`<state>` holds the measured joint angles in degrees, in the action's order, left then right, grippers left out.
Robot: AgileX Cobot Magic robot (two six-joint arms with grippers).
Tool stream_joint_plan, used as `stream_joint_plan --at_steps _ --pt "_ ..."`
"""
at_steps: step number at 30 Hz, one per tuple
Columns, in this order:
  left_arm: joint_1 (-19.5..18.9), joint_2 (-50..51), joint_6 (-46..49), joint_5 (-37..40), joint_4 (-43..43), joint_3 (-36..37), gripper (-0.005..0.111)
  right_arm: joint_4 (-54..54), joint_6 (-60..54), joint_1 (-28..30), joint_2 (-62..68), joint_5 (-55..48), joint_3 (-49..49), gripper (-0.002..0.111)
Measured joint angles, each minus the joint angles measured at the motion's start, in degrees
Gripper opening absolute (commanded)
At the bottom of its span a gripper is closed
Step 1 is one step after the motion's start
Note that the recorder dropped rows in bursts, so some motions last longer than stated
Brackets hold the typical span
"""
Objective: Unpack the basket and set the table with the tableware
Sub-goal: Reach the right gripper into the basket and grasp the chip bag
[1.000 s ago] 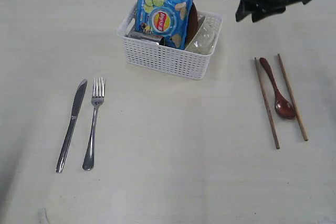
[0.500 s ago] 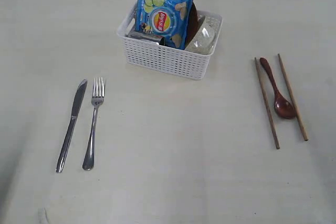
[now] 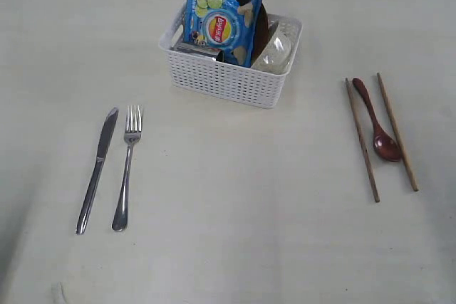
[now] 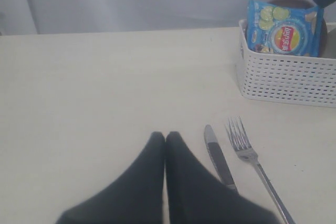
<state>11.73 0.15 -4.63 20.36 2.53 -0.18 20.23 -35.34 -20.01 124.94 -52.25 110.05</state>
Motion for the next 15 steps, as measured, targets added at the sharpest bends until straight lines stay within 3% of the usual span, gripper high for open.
stream_joint_plan --at_steps 10,15 --pt "0.0 0.0 0.0 0.0 0.0 0.0 0.000 15.0 -13.3 2.5 4.3 -0.6 0.1 0.063" --pt "0.0 0.0 0.0 0.0 0.0 0.0 0.000 16.1 -15.3 2.7 5.4 -1.3 0.1 0.043"
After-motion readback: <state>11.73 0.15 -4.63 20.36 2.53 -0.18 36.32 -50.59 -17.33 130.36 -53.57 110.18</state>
